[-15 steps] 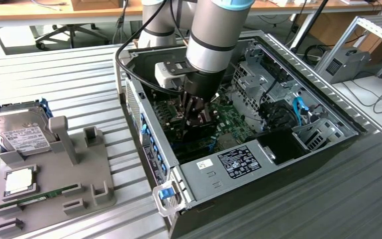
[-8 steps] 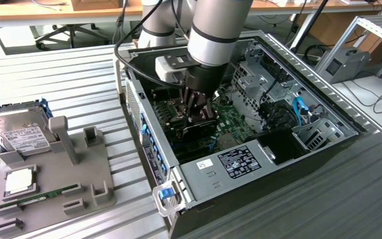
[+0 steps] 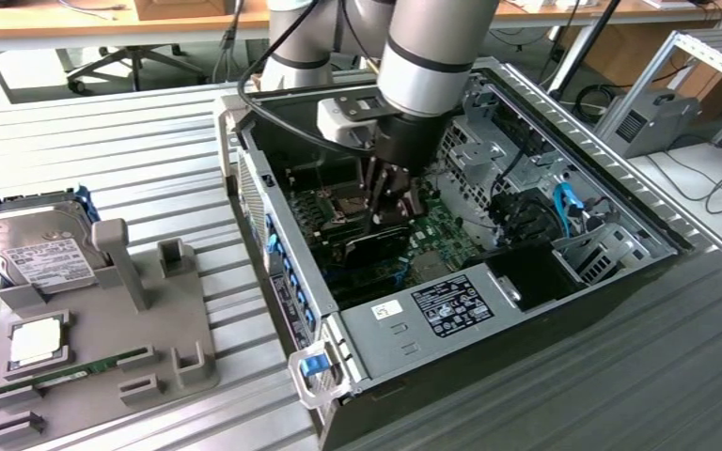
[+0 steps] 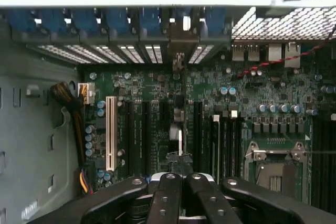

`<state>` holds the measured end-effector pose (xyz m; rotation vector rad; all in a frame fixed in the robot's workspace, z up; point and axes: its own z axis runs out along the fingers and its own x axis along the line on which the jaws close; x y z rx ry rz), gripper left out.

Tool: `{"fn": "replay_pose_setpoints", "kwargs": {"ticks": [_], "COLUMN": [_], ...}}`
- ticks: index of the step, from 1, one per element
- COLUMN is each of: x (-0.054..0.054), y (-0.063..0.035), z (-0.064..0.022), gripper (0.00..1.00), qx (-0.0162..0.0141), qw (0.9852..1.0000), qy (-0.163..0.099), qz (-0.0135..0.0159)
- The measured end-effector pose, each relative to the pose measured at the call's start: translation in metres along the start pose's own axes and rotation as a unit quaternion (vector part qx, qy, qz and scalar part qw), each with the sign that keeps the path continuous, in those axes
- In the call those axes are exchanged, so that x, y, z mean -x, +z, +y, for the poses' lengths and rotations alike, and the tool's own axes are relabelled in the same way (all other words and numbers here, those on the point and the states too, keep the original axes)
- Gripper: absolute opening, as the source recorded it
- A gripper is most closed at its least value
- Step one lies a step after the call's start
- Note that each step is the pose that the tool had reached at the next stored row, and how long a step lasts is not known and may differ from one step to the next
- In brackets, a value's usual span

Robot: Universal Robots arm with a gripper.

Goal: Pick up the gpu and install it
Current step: 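Press down on the gpu until it lock into place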

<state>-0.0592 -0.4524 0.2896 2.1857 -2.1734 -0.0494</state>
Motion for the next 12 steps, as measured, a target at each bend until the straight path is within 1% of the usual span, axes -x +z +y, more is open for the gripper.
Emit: {"fn": "replay_pose_setpoints", "kwargs": {"ticks": [5,6,12], "x": [0.0,0.0,0.0], "y": [-0.0011,-0.002,-0.0023], "z": [-0.0172,-0.0263,-0.0265], "gripper": [0.11,0.11,0.11], "qx": [0.0012,0.0017,0.0017], "qw": [1.0,1.0,1.0], "qy": [0.001,0.002,0.002], "qz": [0.0005,0.0012,0.0012]}}
